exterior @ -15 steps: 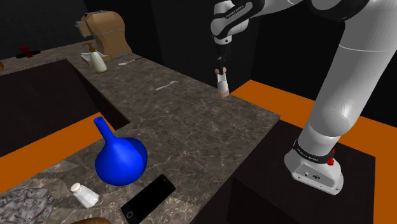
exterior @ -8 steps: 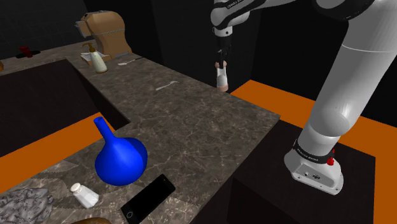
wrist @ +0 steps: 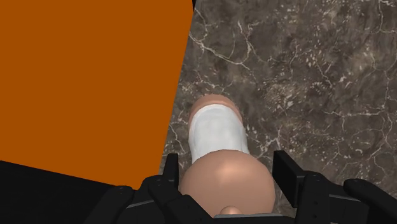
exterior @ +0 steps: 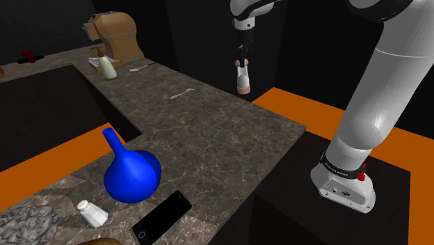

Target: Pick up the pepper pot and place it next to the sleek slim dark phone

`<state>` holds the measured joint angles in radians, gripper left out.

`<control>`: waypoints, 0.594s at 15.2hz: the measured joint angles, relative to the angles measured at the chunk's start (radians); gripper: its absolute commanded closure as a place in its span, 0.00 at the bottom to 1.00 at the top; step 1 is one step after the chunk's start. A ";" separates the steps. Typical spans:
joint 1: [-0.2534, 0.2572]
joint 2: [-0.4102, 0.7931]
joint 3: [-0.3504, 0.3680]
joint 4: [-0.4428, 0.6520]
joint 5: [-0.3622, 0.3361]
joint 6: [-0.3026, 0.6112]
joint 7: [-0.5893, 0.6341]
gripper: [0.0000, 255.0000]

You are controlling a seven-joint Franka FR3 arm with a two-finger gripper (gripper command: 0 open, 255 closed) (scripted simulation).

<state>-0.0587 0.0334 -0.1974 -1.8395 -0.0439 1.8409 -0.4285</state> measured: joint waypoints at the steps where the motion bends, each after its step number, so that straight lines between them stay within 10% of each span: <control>1: 0.000 0.001 0.000 0.017 0.000 -0.017 0.000 1.00; 9: 0.001 -0.003 0.001 0.115 0.000 -0.118 -0.004 1.00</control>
<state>-0.0580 0.0300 -0.1968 -1.7247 -0.0436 1.7228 -0.4324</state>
